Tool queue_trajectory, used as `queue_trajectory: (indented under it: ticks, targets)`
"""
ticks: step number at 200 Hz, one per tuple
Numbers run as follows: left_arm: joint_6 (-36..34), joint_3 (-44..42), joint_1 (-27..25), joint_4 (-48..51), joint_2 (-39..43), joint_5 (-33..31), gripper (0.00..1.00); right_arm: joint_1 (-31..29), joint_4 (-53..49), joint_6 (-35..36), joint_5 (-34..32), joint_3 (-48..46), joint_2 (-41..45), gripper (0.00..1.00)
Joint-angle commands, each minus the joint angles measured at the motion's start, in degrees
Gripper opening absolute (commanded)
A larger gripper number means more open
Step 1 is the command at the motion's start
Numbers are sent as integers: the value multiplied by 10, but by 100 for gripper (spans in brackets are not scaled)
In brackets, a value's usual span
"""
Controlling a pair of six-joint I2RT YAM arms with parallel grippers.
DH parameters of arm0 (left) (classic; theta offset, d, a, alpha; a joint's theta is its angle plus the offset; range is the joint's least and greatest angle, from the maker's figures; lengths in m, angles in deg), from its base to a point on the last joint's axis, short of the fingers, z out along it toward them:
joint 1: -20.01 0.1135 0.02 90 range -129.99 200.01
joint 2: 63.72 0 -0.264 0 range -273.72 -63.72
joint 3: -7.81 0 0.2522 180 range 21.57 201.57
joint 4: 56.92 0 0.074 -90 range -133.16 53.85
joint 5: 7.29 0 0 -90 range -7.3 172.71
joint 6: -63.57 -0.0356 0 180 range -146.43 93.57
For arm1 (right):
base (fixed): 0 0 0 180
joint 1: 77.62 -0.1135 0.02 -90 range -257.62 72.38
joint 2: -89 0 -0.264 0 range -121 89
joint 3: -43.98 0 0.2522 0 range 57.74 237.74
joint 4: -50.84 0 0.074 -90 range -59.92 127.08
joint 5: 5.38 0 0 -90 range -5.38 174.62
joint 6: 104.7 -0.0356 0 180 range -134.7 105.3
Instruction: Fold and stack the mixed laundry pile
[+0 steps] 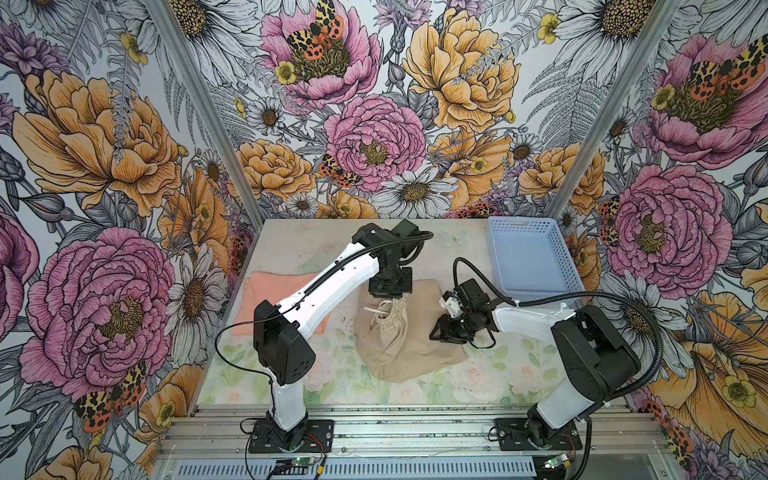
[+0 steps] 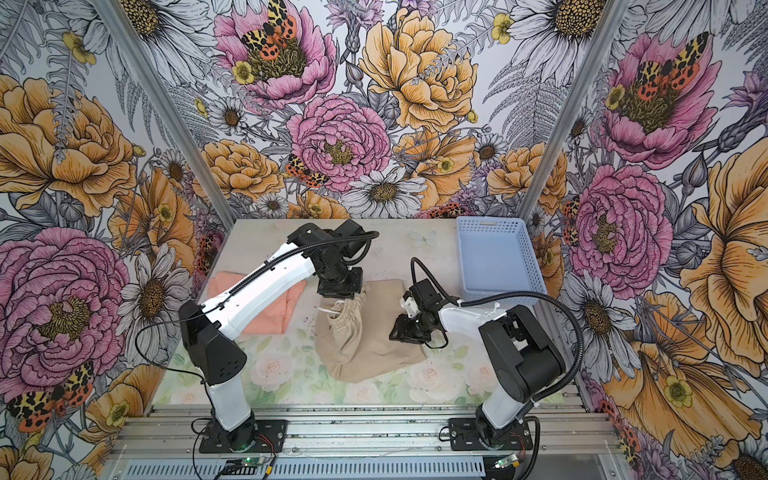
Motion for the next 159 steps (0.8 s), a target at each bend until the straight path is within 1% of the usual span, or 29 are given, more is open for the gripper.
queue_trajectory:
  ticks: [1, 55, 97, 111, 119, 141, 146, 159]
  targets:
    - [30, -6, -6, -54, -12, 25, 0, 0, -1, 9, -35, -24, -28, 43]
    - [58, -13, -13, -116, -47, 35, 0, 0, 14, 3, -34, -38, -32, 43]
    - [68, -14, -23, -135, -78, 43, 0, 1, 19, -4, -33, -43, -17, 44]
    - [75, -13, -27, -142, -85, 45, 16, 7, 13, -13, -26, -46, 10, 45]
    - [79, -9, -30, -146, -86, 46, 28, 11, 0, -16, -28, -48, 33, 46]
    - [85, 9, -35, -152, -80, 37, 52, 30, -78, -16, -65, -45, 107, 49]
    - [86, 12, -35, -153, -75, 35, 56, 35, -101, -14, -78, -43, 124, 49]
    - [90, 17, -32, -159, -57, 28, 61, 46, -165, -8, -117, -35, 166, 51]
